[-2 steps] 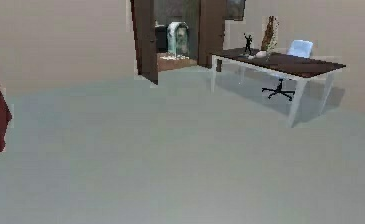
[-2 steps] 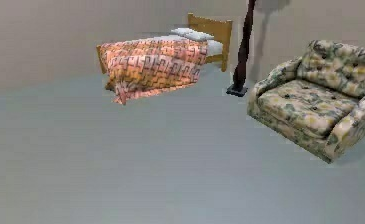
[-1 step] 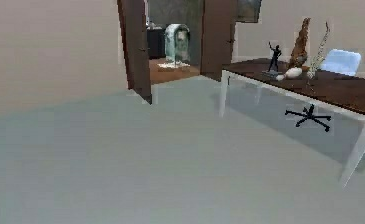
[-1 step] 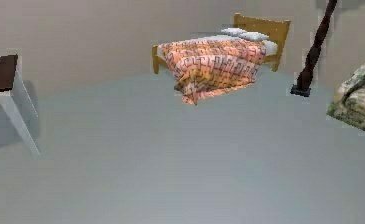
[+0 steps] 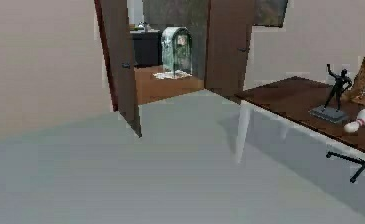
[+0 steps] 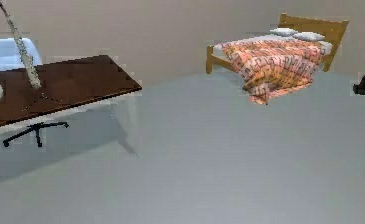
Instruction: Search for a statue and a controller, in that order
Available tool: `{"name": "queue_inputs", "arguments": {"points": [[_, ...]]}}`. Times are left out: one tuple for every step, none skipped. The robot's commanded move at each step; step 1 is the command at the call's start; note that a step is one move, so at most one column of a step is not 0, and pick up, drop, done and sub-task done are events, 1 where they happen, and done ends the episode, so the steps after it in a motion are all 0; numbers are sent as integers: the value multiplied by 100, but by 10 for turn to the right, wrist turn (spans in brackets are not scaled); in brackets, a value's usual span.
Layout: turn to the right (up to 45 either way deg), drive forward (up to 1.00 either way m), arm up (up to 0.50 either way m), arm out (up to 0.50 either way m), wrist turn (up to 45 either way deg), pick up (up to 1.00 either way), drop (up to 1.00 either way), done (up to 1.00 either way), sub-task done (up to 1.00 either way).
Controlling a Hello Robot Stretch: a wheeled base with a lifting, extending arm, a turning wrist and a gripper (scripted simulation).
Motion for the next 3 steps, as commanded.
{"name": "queue_inputs", "arguments": {"points": [[0, 100, 0, 0, 0, 0, 0, 0, 0], [0, 100, 0, 0, 0, 0, 0, 0, 0], [0, 45, 0, 0, 0, 0, 0, 0, 0]]}}
